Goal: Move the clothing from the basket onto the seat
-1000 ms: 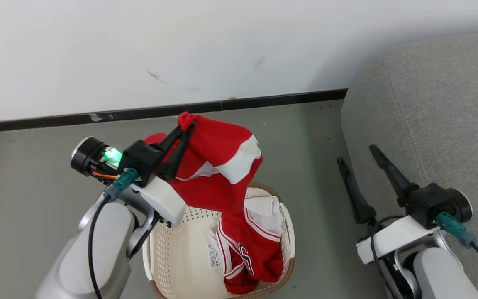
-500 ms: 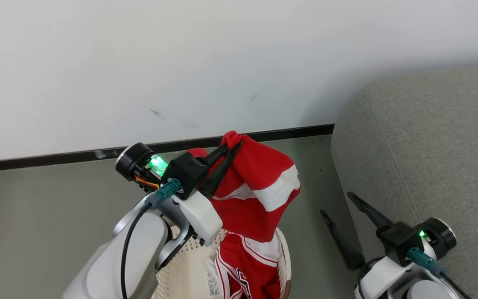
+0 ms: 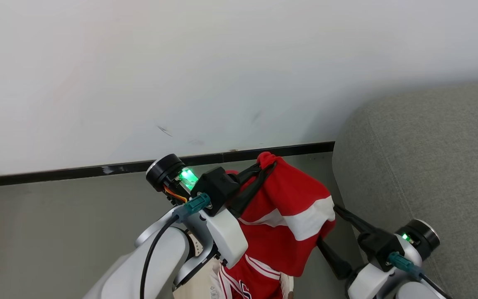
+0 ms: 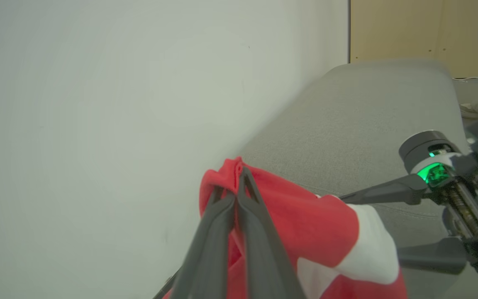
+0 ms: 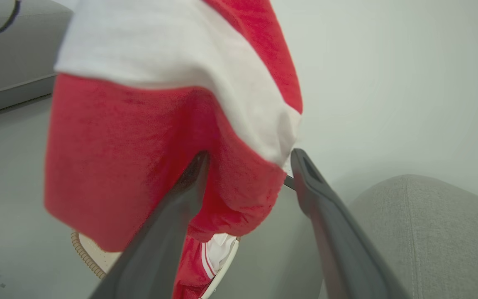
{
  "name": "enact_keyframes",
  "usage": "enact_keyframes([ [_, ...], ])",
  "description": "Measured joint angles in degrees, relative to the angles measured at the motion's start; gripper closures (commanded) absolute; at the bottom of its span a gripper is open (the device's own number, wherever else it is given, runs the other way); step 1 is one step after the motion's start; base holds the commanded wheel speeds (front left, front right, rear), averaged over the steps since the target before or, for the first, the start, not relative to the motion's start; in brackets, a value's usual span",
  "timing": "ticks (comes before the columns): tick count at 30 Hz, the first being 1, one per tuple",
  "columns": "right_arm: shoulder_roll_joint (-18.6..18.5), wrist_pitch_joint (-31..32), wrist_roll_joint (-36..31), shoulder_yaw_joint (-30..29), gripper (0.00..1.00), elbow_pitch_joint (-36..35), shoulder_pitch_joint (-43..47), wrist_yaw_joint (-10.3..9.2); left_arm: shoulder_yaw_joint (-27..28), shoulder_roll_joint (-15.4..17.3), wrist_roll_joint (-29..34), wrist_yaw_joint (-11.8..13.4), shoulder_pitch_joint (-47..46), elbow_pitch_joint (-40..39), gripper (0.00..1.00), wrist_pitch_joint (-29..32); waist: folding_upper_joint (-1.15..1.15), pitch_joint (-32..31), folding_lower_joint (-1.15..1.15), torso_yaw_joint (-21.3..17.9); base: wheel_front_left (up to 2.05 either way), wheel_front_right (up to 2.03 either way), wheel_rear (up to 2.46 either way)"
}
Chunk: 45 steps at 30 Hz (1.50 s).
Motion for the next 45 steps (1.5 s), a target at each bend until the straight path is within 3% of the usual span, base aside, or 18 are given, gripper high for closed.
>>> enact_keyframes([
  [8,0.7,0.0,-0.1,4.1,0.00,1.5,-4.5,0.01,-0.9,0.0,-1.1,0.0,1.0,-2.5,1.00,1.8,0.00,-0.4,0.00,1.3,0.00,0.00,0.00],
  [9,0.8,0.0,-0.1,4.6,0.20,1.8,-4.7,0.01,-1.0,0.0,-1.2,0.0,1.2,-2.7,1.00,1.9,0.00,-0.4,0.00,1.4,0.00,0.00,0.00],
  [10,0.9,0.0,-0.1,5.0,0.54,2.2,-5.0,0.01,-1.1,0.0,-1.5,0.0,1.2,-3.0,1.00,2.2,0.00,-0.4,0.00,1.6,0.00,0.00,0.00],
  [11,1.0,0.0,-0.1,5.5,0.70,2.8,-5.4,0.01,-1.1,0.0,-1.7,0.0,1.2,-3.3,1.00,2.3,0.00,-0.4,0.00,1.7,0.00,0.00,0.00],
  [14,1.4,0.0,-0.1,5.9,1.00,3.5,-6.4,0.01,-1.1,0.0,-2.0,0.0,1.2,-4.0,1.00,2.3,0.00,-0.4,0.00,2.1,0.00,0.00,0.00],
  [22,1.7,0.0,0.2,6.1,1.00,3.6,-7.8,0.01,0.7,0.9,-3.6,0.3,3.7,-4.5,1.00,2.8,0.00,-0.1,0.00,2.1,0.00,0.00,0.00],
  [30,0.2,0.0,1.3,0.1,1.00,2.3,-7.8,0.01,3.0,0.8,-5.2,2.0,6.3,-4.4,1.00,1.7,0.00,0.0,0.00,1.2,0.00,0.00,0.00],
  [31,0.1,0.0,1.6,-0.9,1.00,1.8,-7.8,0.01,3.3,0.7,-5.4,2.1,6.7,-4.3,0.62,1.3,0.00,0.1,0.00,1.0,0.00,0.00,0.00],
  [33,0.0,0.0,1.6,-3.2,1.00,0.8,-7.8,0.01,3.6,0.5,-5.6,2.4,7.2,-4.1,0.00,0.6,0.00,0.1,0.00,0.7,0.00,0.00,0.00],
  [45,-3.0,0.0,1.4,-15.9,1.00,-4.5,-7.5,0.01,3.9,-0.3,-6.5,3.1,10.4,-2.6,0.00,-3.0,0.00,-0.4,0.00,-2.0,0.00,0.00,0.00],
])
